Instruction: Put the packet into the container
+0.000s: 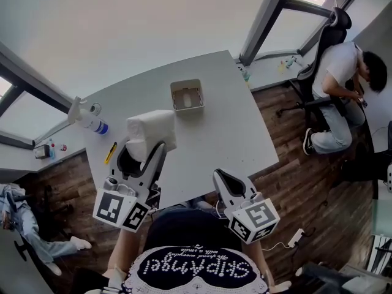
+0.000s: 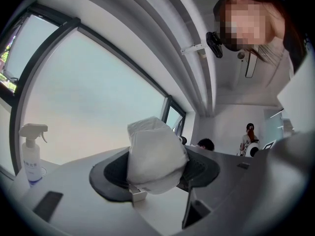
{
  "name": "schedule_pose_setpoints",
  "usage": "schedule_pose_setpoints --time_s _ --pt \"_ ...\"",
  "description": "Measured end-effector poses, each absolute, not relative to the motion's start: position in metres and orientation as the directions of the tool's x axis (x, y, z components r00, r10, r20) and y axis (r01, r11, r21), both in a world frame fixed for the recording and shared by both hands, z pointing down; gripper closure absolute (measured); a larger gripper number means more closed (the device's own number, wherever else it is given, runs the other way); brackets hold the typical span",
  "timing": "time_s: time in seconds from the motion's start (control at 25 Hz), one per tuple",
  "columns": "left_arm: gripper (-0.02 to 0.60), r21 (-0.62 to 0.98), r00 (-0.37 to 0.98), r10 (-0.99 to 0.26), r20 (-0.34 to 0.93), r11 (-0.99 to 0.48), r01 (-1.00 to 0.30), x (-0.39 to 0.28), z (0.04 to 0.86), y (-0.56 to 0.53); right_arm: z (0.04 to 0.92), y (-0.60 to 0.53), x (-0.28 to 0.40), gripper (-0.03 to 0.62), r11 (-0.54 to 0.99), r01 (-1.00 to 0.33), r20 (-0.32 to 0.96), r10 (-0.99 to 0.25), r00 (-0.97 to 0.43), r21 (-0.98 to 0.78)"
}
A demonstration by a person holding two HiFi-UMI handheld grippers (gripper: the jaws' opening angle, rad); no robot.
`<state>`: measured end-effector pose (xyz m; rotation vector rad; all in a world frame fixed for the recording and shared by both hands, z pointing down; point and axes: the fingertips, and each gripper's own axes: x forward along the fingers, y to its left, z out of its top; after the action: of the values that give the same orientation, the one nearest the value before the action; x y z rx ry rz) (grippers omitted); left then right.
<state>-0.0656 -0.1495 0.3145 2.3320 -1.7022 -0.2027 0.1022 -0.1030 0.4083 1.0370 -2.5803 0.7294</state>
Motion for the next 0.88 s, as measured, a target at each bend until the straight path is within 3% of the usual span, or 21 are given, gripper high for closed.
schedule_pose_setpoints --time_s 0.88 --pt "0.293 0.242 0.344 -0.937 0.059 -0.321 -0.916 -0.067 0.361 -0.245 0.419 -0.109 0.101 0.579 0.581 -0.725 0.449 -0.571 -0.687 -0.370"
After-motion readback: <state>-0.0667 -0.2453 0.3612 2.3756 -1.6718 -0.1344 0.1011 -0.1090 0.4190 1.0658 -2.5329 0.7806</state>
